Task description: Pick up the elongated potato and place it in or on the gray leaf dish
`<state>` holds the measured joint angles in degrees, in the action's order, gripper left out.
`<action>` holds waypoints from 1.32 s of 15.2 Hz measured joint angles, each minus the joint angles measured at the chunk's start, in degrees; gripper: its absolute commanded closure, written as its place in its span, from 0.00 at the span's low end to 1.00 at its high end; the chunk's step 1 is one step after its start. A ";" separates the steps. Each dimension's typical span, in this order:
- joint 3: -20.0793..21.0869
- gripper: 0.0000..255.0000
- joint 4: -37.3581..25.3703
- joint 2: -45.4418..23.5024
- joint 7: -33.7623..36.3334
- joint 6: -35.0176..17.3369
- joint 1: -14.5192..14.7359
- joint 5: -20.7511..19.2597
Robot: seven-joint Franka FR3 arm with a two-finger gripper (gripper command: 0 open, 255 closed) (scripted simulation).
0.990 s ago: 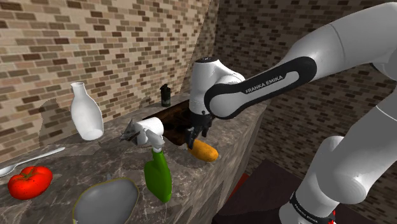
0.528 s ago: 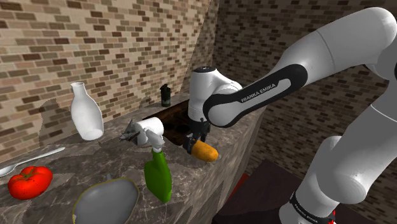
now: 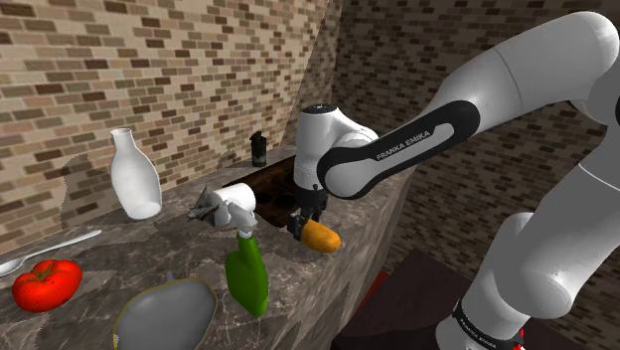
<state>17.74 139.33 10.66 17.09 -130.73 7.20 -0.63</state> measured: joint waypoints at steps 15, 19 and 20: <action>-0.38 1.00 -2.92 2.83 -0.89 5.67 0.24 0.97; -0.72 1.00 -4.75 4.32 -1.47 8.94 0.29 1.39; -0.80 1.00 -5.33 4.68 -1.58 9.85 0.31 1.48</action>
<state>16.94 134.00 15.34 15.51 -120.88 7.51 0.85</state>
